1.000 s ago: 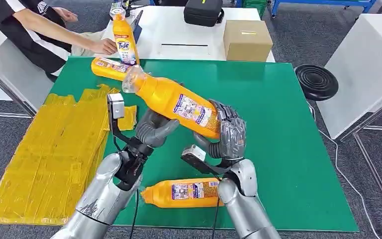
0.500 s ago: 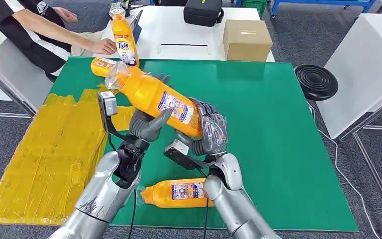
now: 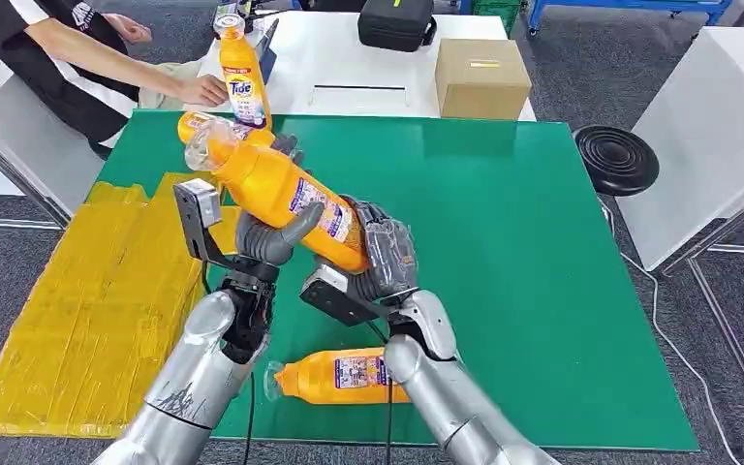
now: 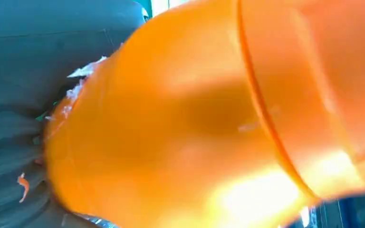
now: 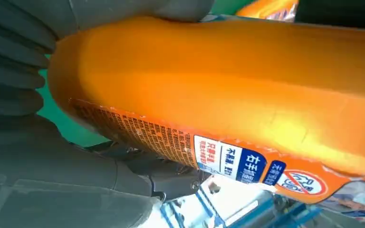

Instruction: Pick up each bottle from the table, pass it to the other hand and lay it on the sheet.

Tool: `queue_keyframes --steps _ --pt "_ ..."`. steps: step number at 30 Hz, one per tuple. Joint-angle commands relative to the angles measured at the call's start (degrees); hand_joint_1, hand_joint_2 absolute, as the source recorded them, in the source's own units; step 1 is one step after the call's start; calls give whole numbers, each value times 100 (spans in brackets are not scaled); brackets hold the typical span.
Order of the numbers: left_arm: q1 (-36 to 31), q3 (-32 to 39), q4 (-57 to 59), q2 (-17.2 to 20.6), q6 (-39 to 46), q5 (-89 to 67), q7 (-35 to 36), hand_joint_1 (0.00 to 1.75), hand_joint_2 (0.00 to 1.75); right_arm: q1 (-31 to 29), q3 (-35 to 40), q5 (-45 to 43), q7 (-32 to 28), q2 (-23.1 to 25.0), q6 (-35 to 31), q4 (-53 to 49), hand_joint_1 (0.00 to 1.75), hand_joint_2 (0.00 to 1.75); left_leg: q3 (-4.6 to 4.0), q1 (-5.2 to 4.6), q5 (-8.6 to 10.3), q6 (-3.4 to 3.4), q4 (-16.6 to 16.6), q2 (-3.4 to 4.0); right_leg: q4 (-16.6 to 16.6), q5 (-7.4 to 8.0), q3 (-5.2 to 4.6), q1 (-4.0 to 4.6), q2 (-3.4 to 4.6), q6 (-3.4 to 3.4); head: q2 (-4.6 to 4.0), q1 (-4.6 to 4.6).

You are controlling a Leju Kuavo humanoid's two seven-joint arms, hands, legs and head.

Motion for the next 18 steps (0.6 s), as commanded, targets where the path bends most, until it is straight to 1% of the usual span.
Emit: queue_keyframes --steps 1,2,3,4,5,6,7,8,9,10,11,12,14,15,16,18 --pt "-460 114 108 8 186 -120 -116 0 175 -8 609 -87 -47 -131 348 395 175 175 8 11 -3 -25 0 -8 -5 -3 13 9 -9 -11 0 2" --pt "-460 114 108 8 186 -120 -116 0 175 -8 609 -87 -47 -131 348 395 175 175 19 13 -4 -39 -4 -9 -9 -4 24 10 -10 -16 0 -2" --pt "-446 129 88 1 187 -122 -120 0 175 -3 621 -114 -30 -144 348 374 175 175 11 12 -3 -29 0 -9 -6 -4 17 10 -10 -12 0 2" --pt "-435 146 75 -4 205 -126 -138 0 175 -4 620 -124 -24 -148 347 371 175 175 16 14 -4 -37 -2 -11 -9 -4 23 12 -12 -15 0 0" --pt "-402 181 39 -10 226 -123 -163 16 175 -2 607 -161 -9 -160 358 375 175 175 9 10 -2 -25 -1 -10 -6 -2 14 9 -11 -10 0 0" --pt "-379 194 11 -4 231 -127 -171 162 175 3 601 -176 -9 -169 348 378 175 175 18 14 -4 -37 -3 -11 -10 -4 24 11 -12 -15 0 0" --pt "-360 211 -16 -4 238 -134 -182 162 175 9 589 -187 -10 -182 325 378 175 175 8 9 -2 -23 -1 -6 -6 -1 12 7 -6 -9 0 0" --pt "-360 211 -16 -4 238 -134 -182 162 175 9 589 -187 -10 -182 325 378 175 175 19 13 -4 -38 -4 -9 -11 -3 25 10 -10 -15 0 0" --pt "-360 211 -16 -4 238 -134 -182 162 175 9 589 -187 -10 -182 325 378 175 175 10 12 -2 -27 -1 -7 -8 -1 16 10 -8 -11 0 0" --pt "-360 211 -16 -4 238 -134 -182 162 175 9 589 -187 -10 -182 325 378 175 175 21 14 -4 -40 -4 -10 -11 -4 27 11 -11 -16 0 0" --pt "-360 211 -16 -4 238 -134 -182 162 175 9 589 -187 -10 -182 325 378 175 175 14 12 -3 -30 -3 -9 -9 -2 19 10 -10 -12 0 0" --pt "-360 211 -16 -4 238 -134 -182 162 175 9 589 -187 -10 -182 325 378 175 175 23 15 -4 -42 -6 -11 -13 -4 30 11 -12 -17 0 2" --pt "-360 211 -16 -4 238 -134 -182 162 175 9 589 -187 -10 -182 325 378 175 175 12 11 -3 -26 -2 -8 -8 -2 18 8 -9 -10 0 2" --pt "-360 211 -16 -4 238 -134 -182 162 175 9 589 -187 -10 -182 325 378 175 175 21 14 -4 -40 -5 -10 -12 -3 28 11 -11 -16 0 0" --pt "-360 211 -16 -4 238 -134 -182 162 175 9 589 -187 -10 -182 325 378 175 175 11 11 -2 -26 -2 -9 -7 -2 16 9 -10 -11 0 0" --pt "-360 211 -16 -4 238 -134 -182 162 175 9 589 -187 -10 -182 325 378 175 175 11 11 -2 -26 -2 -9 -7 -2 16 9 -10 -11 0 0"
